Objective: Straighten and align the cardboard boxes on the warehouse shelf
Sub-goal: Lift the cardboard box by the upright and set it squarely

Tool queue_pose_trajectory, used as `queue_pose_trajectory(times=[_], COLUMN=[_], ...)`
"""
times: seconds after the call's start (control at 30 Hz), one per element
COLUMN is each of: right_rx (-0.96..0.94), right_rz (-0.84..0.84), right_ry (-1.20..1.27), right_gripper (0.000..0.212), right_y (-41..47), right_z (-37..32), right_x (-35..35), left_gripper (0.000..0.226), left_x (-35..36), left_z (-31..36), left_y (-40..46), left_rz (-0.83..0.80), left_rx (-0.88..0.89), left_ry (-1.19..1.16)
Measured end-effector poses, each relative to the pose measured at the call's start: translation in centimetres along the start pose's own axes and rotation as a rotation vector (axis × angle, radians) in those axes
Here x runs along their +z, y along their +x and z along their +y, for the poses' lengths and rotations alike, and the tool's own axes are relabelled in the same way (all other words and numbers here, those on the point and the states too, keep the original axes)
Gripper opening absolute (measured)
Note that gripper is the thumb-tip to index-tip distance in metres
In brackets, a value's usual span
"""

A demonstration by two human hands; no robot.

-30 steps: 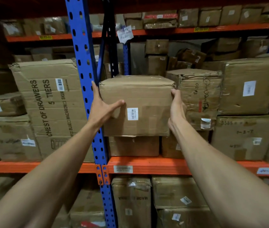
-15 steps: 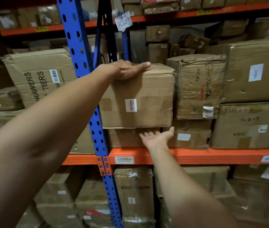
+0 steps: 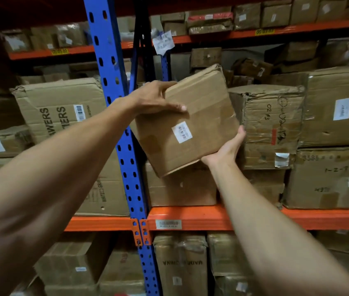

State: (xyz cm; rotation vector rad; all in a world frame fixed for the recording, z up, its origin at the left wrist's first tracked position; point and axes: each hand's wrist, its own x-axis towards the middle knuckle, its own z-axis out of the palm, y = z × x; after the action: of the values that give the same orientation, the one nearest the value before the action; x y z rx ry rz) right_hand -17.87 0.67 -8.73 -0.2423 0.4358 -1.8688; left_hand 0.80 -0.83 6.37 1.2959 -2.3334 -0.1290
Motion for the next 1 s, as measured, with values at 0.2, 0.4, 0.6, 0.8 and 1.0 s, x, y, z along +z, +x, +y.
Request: queue_pose_trajectory(times=[0.2,0.4,0.6,0.8,1.0], right_rx=[-0.121,-0.155,-0.199,-0.257,-0.366], right_rz=[0.005,-0.037,-0.061,-0.256,-0.354], right_ry=[-0.415,-0.615,-0.823,-1.227,-1.338], right_gripper=[0.081,0.075,0.065,0.132,0.134], right_y=[1.2,2.2,3.8,5.1,5.9], right_z=[-5.1,-3.1,-0.7,-1.5,-0.8], right_x=[6.2,8.5,9.6,6.0,4.2], left_gripper=[0.059,0.054,0.092,0.145,0.122], left_x=[3.6,7.7,7.9,2.2,1.2], left_z=[-4.2,-8.0,-8.6,-6.4,-5.9], left_y=[-1.7,-2.2,-2.8,0.9,3.1], left_rz=[0.206,0.325,0.532,0.407,0.177], left_rx=[-0.09,-0.238,-0.138,0.073,0.065], left_ry=[-0.49,-0.742,-0.306,0.454,0.547])
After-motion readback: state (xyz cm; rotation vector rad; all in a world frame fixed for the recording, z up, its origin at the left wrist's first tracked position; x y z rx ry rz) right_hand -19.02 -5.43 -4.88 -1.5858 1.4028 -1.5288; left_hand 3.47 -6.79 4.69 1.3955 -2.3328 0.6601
